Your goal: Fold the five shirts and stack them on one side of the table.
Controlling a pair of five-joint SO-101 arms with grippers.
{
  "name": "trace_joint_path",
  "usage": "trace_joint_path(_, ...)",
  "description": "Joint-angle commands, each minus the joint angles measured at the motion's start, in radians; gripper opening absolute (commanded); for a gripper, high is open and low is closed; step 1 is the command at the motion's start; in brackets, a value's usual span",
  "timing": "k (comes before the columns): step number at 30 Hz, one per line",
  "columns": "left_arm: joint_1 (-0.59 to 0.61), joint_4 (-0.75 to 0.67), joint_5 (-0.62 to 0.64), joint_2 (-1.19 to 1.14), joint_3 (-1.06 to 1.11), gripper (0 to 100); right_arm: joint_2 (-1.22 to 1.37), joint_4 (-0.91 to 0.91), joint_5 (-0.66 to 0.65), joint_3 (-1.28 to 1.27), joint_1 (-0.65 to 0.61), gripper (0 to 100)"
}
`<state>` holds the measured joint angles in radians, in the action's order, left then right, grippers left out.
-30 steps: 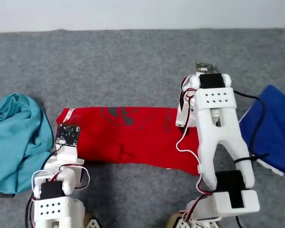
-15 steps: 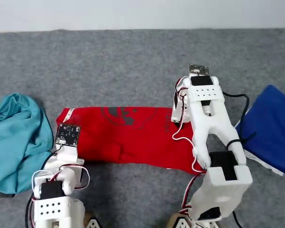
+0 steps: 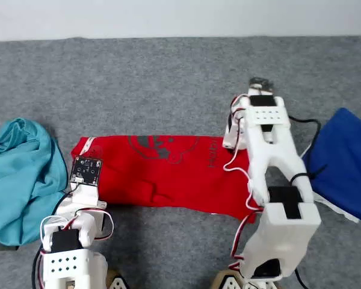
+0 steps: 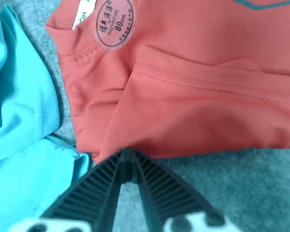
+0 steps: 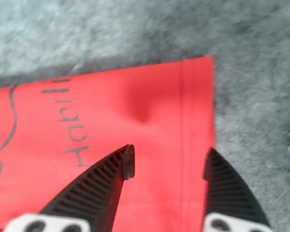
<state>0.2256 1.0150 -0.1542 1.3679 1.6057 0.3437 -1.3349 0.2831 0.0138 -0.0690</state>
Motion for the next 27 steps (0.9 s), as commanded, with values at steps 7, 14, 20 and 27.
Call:
trace_joint_path(7, -0.006, -0.017, 0.009, 0.008, -0.004, 1, 0.084, 0.010, 0.009, 0.048, 0.044, 30.3)
trace_joint_path(14, -0.006, -0.017, 0.009, 0.008, -0.004, 1, 0.179, 0.015, 0.011, 0.051, -0.004, 30.3)
trace_joint_path(20, -0.006, -0.017, 0.009, 0.008, -0.004, 1, 0.219, 0.010, 0.011, 0.074, -0.015, 18.2)
trace_joint_path(27, -0.006, -0.017, 0.009, 0.008, -0.004, 1, 0.236, 0.001, 0.003, 0.107, -0.015, 0.9)
